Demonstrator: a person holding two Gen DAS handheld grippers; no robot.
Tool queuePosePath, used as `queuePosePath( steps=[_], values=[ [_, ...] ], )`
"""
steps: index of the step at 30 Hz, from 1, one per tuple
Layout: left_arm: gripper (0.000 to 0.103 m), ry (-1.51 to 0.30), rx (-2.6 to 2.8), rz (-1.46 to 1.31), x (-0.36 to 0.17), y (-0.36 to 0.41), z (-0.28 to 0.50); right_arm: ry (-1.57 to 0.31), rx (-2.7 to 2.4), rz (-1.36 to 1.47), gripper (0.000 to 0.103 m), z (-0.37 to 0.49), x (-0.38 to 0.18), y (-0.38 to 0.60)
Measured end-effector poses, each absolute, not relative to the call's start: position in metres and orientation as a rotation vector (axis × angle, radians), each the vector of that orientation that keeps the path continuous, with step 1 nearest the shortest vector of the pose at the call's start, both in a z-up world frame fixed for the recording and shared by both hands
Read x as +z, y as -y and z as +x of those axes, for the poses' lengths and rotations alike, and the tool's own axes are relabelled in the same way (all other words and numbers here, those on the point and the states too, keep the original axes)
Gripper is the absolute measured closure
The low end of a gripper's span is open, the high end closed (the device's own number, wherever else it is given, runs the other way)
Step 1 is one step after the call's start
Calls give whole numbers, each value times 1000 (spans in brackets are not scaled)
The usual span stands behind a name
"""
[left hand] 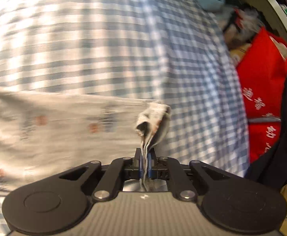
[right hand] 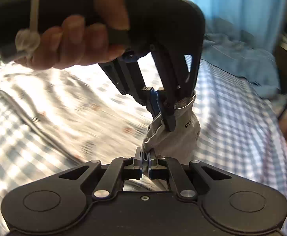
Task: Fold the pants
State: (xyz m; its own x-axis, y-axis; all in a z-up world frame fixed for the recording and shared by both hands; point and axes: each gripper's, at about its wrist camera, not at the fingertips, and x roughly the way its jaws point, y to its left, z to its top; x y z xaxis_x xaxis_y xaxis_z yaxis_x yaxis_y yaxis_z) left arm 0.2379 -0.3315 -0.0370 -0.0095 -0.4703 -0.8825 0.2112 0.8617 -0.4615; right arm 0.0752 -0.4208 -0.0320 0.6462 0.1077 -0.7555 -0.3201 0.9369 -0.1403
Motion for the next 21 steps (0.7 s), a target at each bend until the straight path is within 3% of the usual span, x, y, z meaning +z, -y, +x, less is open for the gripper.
queuePosePath(
  steps=[8, 14, 21],
  values=[
    [98, -1474, -476, -229, -68, 242, 244, -901, 363, -288, 100, 99, -50, 336],
    [98, -1477, -496, -245, -98, 213, 247, -974, 343, -310, 100, 113, -73, 311],
    [98, -1457, -558, -260, -93, 196, 248, -994, 275, -331, 100, 116, -77, 298]
  ],
)
